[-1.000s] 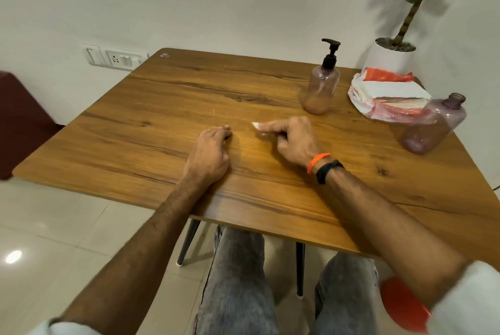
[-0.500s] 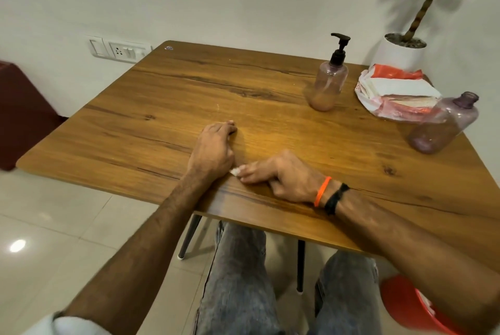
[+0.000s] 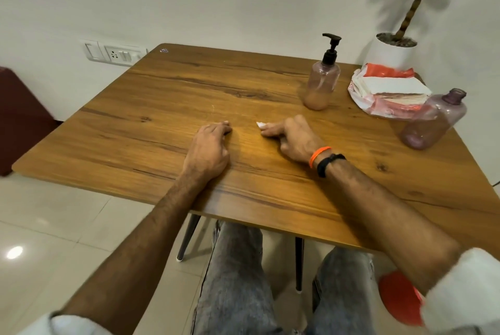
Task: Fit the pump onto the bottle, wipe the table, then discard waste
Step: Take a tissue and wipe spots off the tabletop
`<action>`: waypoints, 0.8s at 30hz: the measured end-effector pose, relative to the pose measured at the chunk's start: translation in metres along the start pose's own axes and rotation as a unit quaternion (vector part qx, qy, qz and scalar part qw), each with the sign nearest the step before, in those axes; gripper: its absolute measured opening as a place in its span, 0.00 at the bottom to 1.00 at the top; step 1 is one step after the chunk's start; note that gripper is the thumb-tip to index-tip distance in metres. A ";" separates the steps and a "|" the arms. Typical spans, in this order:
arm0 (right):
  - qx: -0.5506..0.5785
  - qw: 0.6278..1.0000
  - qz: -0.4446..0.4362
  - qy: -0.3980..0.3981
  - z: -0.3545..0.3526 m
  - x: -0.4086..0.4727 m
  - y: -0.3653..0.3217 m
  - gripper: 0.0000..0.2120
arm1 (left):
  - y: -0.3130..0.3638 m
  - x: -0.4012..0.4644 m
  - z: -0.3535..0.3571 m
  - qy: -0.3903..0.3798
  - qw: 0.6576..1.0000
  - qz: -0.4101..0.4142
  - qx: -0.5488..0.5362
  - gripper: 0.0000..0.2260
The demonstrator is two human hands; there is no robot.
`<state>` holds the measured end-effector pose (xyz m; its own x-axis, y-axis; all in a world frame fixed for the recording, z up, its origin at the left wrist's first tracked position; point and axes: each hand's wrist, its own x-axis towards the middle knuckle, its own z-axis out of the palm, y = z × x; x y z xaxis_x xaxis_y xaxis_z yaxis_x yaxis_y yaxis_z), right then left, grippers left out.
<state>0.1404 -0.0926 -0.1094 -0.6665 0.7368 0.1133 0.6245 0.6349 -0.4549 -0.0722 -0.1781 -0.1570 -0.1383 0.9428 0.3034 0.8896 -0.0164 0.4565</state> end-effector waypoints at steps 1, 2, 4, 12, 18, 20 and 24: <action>0.003 0.999 -0.033 -0.017 0.003 -0.013 -0.006 0.26 | 0.000 0.000 0.000 0.004 1.000 0.002 0.002 0.20; 0.007 0.997 -0.073 -0.031 0.007 -0.029 -0.013 0.26 | 0.001 0.000 0.001 0.007 1.000 0.005 0.005 0.20; 0.023 0.986 -0.150 -0.065 0.014 -0.063 -0.027 0.25 | 0.002 0.001 0.001 0.008 1.000 0.006 0.008 0.20; 0.111 0.990 -0.056 0.060 -0.010 -0.057 -0.002 0.26 | 0.001 0.000 0.000 0.002 1.000 0.008 -0.002 0.19; -0.002 0.989 0.124 0.077 -0.027 -0.002 0.048 0.24 | 0.000 -0.002 -0.002 0.005 1.000 0.019 -0.009 0.18; -0.008 0.993 0.109 0.053 -0.022 -0.009 0.040 0.24 | 0.000 -0.002 -0.002 0.003 1.000 0.020 -0.009 0.18; 0.025 0.999 -0.026 -0.006 0.001 -0.062 -0.005 0.26 | -0.001 0.000 0.003 0.020 1.000 0.014 0.001 0.17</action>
<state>0.1782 -0.1415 -0.1153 -0.7030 0.6998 0.1267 0.5682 0.6598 -0.4917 -0.0718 -0.1765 -0.1599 -0.1314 0.9279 0.3490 0.8939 -0.0413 0.4464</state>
